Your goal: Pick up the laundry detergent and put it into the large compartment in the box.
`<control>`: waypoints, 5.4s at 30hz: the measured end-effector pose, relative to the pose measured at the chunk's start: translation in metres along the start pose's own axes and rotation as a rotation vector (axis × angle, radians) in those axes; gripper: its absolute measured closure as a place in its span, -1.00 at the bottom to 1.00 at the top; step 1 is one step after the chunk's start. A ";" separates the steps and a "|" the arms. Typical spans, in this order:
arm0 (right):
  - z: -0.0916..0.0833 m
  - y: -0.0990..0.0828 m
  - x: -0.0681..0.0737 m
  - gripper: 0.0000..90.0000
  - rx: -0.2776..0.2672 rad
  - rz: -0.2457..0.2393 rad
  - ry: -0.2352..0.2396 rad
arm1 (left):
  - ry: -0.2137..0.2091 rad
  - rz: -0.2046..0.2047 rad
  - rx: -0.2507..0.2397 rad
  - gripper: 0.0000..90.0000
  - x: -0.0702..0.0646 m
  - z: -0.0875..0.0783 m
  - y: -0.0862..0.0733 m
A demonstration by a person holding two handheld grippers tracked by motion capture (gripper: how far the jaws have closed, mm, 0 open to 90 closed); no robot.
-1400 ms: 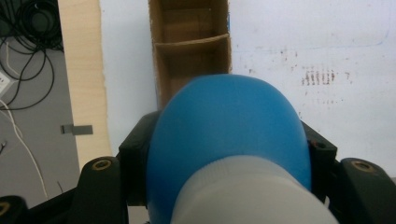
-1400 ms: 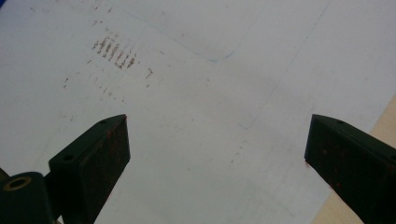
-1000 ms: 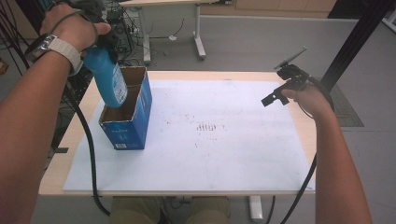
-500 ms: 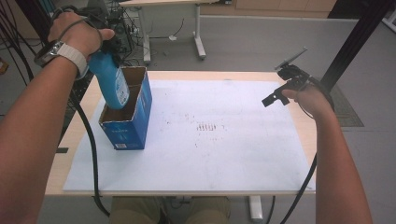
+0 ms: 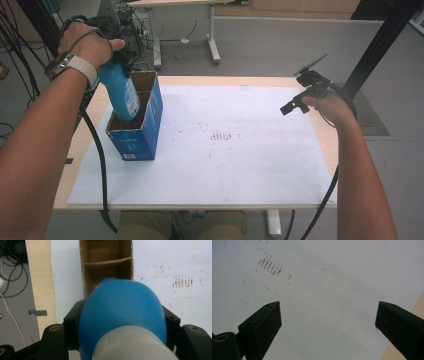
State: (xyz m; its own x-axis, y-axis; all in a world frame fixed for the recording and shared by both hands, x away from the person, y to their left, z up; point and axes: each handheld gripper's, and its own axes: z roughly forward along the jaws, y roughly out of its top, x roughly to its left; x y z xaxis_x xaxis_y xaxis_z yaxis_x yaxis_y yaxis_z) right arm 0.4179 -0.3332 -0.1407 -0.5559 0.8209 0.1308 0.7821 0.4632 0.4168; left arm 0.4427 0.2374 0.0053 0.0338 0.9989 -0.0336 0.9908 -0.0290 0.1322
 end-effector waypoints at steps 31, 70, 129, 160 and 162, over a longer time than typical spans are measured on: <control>0.005 -0.003 -0.002 -0.86 0.010 0.014 -0.001 | -0.011 0.025 0.010 -0.16 0.003 0.046 0.002; 0.010 -0.005 -0.004 -0.86 0.020 0.026 0.003 | -0.007 0.033 0.013 -0.16 0.006 0.098 -0.001; 0.013 -0.014 -0.010 -0.86 0.029 0.050 0.005 | -0.001 0.059 0.043 -0.16 0.003 0.153 -0.003; 0.013 -0.013 -0.009 -0.86 0.029 0.049 0.004 | 0.001 0.064 0.045 -0.16 0.002 0.154 -0.002; 0.013 -0.013 -0.009 -0.86 0.029 0.050 0.002 | 0.001 0.065 0.047 -0.16 0.002 0.154 -0.002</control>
State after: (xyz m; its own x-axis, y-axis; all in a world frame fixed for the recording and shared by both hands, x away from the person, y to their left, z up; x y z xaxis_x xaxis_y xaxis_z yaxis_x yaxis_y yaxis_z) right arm 0.4161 -0.3426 -0.1590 -0.5162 0.8428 0.1526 0.8168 0.4308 0.3837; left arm 0.4610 0.2335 -0.1474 0.0981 0.9948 -0.0254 0.9916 -0.0956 0.0876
